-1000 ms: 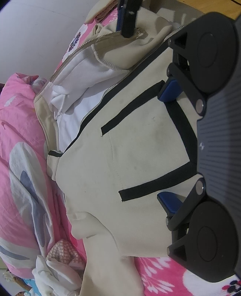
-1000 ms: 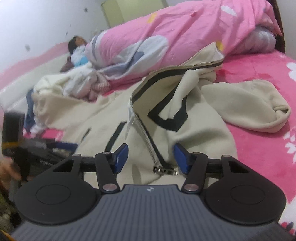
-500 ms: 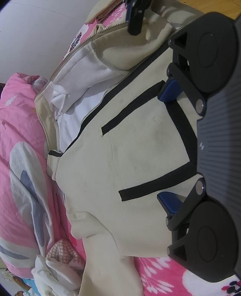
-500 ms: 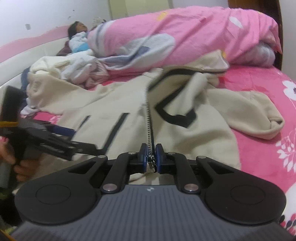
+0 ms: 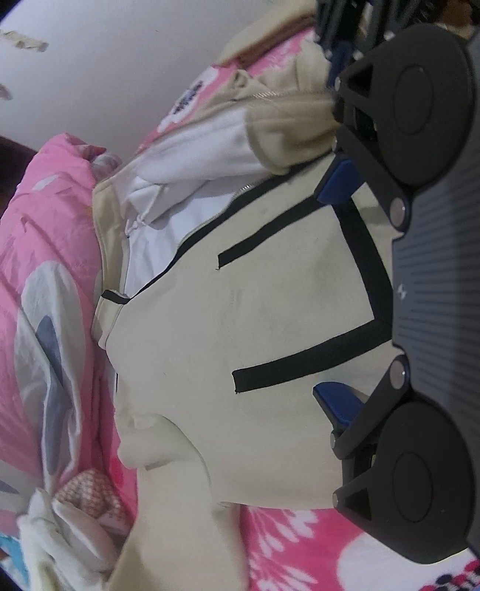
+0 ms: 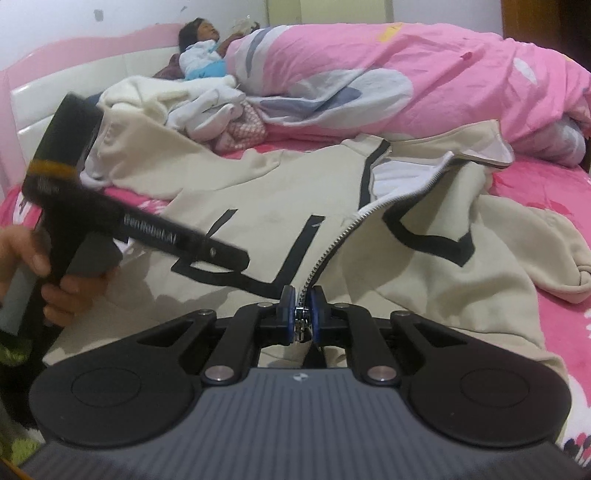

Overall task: Fold clothes
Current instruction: 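Pinch the silver zipper end with the right tool and pull it toward the left tool, then grasp the zipper bottom with the left tool while the right tool releases it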

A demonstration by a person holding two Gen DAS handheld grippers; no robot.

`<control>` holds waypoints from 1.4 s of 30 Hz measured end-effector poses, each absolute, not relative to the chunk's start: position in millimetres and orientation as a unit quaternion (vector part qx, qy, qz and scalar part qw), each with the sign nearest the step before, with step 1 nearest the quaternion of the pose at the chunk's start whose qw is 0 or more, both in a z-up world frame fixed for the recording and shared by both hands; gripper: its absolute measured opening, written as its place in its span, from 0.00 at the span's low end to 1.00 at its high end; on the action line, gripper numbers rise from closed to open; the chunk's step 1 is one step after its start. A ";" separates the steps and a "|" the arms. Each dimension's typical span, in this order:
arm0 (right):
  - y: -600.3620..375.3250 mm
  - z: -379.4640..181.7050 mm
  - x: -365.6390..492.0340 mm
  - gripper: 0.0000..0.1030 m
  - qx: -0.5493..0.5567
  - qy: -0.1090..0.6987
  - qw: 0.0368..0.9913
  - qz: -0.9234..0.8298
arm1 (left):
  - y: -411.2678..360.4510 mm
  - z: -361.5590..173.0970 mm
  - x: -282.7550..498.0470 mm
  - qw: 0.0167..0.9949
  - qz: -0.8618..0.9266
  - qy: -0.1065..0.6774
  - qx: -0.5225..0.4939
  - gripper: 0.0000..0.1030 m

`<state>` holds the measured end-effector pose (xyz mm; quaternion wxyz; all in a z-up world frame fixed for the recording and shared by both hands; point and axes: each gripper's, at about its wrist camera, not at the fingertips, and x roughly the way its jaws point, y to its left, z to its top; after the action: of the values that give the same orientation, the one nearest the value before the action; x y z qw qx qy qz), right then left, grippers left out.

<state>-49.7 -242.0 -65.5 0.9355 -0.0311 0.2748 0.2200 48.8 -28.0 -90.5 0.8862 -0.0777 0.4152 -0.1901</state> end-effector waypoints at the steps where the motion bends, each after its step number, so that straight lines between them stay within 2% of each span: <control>1: -239.6 -64.8 -50.5 0.07 -0.037 0.274 0.935 0.222 | -26.2 -89.4 47.9 0.885 -0.196 0.414 -0.089 1.00; 6: -227.7 -61.1 -54.6 0.07 -0.065 0.272 0.932 0.230 | -21.5 -85.0 44.8 0.881 -0.209 0.405 -0.124 1.00; 14: -204.3 -76.2 -57.3 0.07 -0.125 0.284 0.923 0.229 | -22.9 -86.8 44.5 0.876 -0.209 0.420 -0.115 1.00; 23: -188.6 -95.0 -55.7 0.11 -0.124 0.267 0.930 0.219 | -24.5 -81.9 40.4 0.879 -0.220 0.406 -0.123 1.00; 26: -187.8 -100.8 -57.1 0.18 -0.113 0.262 0.932 0.222 | -25.5 -79.4 39.1 0.880 -0.223 0.400 -0.126 1.00; 28: -184.9 -103.5 -60.6 0.29 -0.114 0.255 0.933 0.226 | -26.2 -77.7 38.2 0.881 -0.226 0.396 -0.128 1.00; 30: -181.1 -105.2 -64.6 0.33 -0.125 0.246 0.935 0.225 | -26.8 -76.0 37.4 0.882 -0.228 0.391 -0.130 1.00; 33: -177.7 -106.8 -70.8 0.34 -0.133 0.233 0.937 0.225 | -27.8 -73.5 36.1 0.883 -0.231 0.385 -0.134 0.99; 38: -191.3 -101.4 -85.1 0.39 -0.081 0.215 0.946 0.229 | -44.6 -60.3 26.5 0.888 -0.268 0.358 -0.106 0.98; 40: -199.6 -98.9 -93.7 0.39 -0.060 0.210 0.950 0.225 | -59.8 -58.9 24.6 0.887 -0.280 0.357 -0.081 0.95; 42: -210.6 -95.7 -104.0 0.39 -0.036 0.209 0.953 0.215 | -75.3 -60.6 25.1 0.883 -0.292 0.362 -0.058 0.87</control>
<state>-104.0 -210.6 -95.7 0.9533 -0.0364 0.2090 0.2149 25.1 -75.3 -60.6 0.8832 -0.0584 0.3620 -0.2924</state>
